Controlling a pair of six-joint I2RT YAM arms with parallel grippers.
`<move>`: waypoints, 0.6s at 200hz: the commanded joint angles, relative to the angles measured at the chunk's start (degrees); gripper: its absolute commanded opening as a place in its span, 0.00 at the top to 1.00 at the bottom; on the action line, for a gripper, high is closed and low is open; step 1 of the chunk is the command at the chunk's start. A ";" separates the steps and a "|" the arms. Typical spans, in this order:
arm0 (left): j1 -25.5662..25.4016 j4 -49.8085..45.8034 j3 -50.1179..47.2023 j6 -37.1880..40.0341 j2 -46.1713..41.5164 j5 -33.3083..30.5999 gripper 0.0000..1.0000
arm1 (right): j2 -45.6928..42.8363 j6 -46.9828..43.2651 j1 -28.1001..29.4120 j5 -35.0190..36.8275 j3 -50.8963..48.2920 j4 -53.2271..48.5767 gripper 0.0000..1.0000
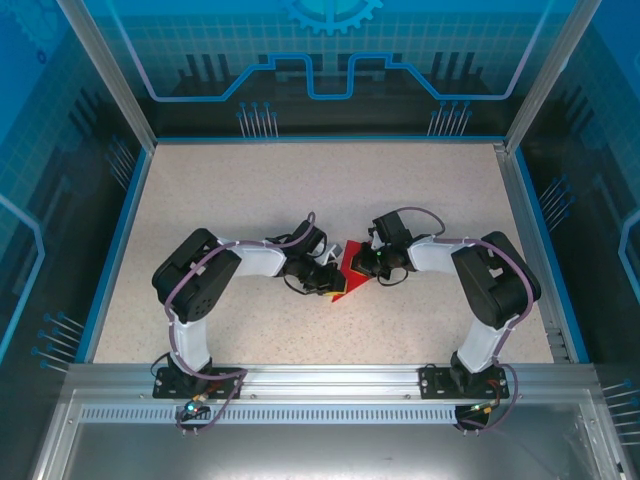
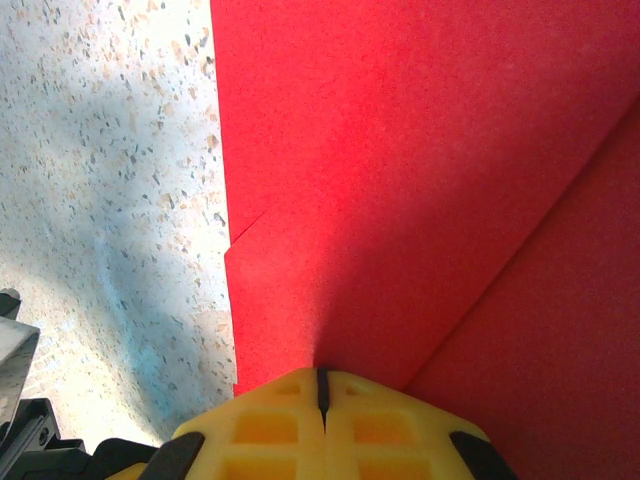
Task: Fold a paper plane with a square sheet of paper (pick it up from the middle)
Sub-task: Fourth fold the wing at the center of the table.
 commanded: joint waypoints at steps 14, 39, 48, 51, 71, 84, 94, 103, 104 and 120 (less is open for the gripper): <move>-0.64 0.10 -1.80 -2.90 -2.69 1.09 0.84 | 5.77 -1.09 -0.05 6.68 -3.14 -9.63 0.96; -0.60 0.94 -2.94 -3.76 -3.47 1.38 0.84 | 5.60 -1.13 -0.05 6.40 -3.41 -9.52 0.96; -0.69 1.00 -3.44 -3.96 -3.32 1.23 0.84 | 5.57 -1.21 -0.01 6.31 -3.48 -9.52 0.96; -0.65 1.20 -3.56 -4.00 -3.26 1.23 0.84 | 5.52 -1.26 -0.04 6.31 -3.52 -9.54 0.96; -0.82 2.49 -4.59 -4.94 -2.48 1.66 0.84 | 5.36 -1.30 -0.05 6.22 -3.73 -9.36 0.96; -0.99 2.70 -5.06 -5.07 -2.00 1.67 0.84 | 5.46 -1.36 -0.05 6.22 -3.68 -9.43 0.96; -1.06 2.76 -5.40 -5.30 -1.66 1.56 0.84 | 5.56 -1.35 -0.05 6.22 -3.66 -9.43 0.96; -1.08 2.75 -5.61 -5.34 -1.46 1.51 0.84 | 5.56 -1.37 -0.04 6.31 -3.66 -9.51 0.96; -1.08 2.76 -5.65 -5.34 -1.46 1.50 0.84 | 5.58 -1.38 -0.05 6.31 -3.67 -9.51 0.96; -1.21 2.41 -6.06 -5.41 -1.28 1.23 0.84 | 5.62 -1.38 -0.05 6.31 -3.66 -9.52 0.96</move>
